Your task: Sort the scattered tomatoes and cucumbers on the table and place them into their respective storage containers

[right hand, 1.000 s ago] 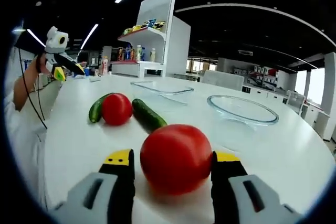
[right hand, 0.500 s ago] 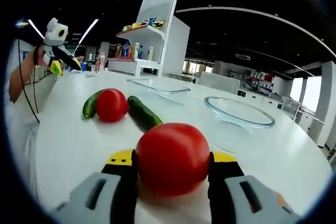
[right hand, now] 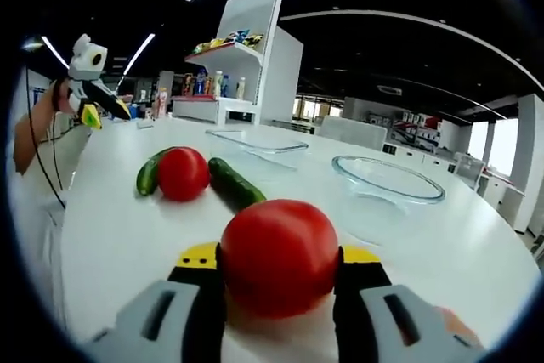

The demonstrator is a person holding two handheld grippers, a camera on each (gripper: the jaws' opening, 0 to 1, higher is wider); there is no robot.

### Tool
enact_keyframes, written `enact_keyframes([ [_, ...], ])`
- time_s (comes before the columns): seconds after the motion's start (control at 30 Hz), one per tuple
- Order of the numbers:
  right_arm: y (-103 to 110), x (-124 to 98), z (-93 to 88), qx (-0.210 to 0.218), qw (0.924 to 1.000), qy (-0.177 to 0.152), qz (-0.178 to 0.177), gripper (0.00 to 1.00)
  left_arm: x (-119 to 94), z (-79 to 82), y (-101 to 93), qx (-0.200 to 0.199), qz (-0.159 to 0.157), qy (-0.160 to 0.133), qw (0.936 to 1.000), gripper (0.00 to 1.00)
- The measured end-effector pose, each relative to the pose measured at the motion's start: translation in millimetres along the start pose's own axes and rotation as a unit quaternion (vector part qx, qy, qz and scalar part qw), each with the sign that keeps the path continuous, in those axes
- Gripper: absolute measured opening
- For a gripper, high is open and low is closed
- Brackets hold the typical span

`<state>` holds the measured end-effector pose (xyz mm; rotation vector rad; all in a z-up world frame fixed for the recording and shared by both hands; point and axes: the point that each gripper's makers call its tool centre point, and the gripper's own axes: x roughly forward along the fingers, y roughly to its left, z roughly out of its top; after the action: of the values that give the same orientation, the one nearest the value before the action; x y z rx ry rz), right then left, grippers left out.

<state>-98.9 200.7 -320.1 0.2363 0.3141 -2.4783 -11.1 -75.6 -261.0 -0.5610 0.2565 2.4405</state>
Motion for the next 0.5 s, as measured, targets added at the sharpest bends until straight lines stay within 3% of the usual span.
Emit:
enact_keyframes([
  [0.13,-4.8,-0.6,0.3,0.011,0.9999,-0.001,-0.003,0.48,1.4,-1.7,-0.3,0.003,0.001,0.004,1.0,0.52],
  [0.3,-10.0,-5.9,13.4,0.031,0.9992,-0.023,-0.01,0.48,0.6,-0.3,-0.6,0.001,-0.001,0.002,1.0,0.52],
  [0.5,-22.5,-6.1,27.3,0.026,0.9989,-0.035,-0.017,0.47,1.1,2.0,-1.5,0.001,-0.002,-0.002,1.0,0.52],
])
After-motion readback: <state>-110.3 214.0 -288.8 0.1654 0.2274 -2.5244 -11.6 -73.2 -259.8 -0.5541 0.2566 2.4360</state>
